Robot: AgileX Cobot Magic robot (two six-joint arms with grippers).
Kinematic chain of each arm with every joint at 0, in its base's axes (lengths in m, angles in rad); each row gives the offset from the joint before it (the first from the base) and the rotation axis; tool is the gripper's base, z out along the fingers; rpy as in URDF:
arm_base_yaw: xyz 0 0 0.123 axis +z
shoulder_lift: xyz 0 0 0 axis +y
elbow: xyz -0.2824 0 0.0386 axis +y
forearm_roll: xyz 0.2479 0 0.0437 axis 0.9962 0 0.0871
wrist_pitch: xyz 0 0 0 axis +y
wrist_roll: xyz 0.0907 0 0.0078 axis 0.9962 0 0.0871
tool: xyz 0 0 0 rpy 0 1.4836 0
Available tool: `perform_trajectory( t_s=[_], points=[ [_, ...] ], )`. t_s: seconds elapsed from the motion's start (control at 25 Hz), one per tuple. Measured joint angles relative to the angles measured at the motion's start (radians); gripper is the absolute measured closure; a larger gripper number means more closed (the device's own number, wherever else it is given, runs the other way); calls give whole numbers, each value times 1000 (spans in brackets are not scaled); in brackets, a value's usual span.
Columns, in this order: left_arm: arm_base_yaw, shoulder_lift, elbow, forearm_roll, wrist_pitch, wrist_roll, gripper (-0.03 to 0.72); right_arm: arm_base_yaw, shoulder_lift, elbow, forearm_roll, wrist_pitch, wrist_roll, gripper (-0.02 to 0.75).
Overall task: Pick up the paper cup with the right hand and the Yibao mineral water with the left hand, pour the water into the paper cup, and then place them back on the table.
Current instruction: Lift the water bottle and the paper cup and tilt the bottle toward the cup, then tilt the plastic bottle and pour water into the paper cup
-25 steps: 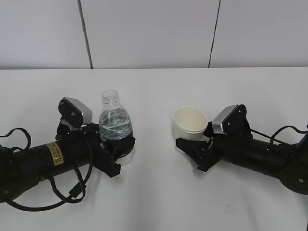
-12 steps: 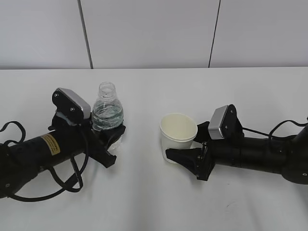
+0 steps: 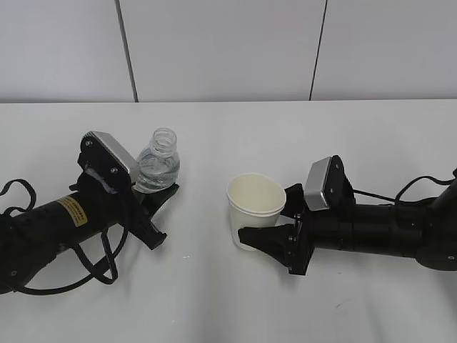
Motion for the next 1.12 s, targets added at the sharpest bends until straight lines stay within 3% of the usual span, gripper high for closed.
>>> perform_trajectory(
  t_s=[0.36, 0.8, 1.12],
  points=[
    [0, 0, 0, -21, 0, 157, 338, 50, 0, -6, -7, 0, 16, 175],
    [0, -39, 0, -37, 4, 222, 342, 155, 2, -77, 13, 26, 46, 176],
    [0, -40, 0, -37, 3, 415, 342, 175, 15, -110, 18, 29, 74, 176]
  ],
)
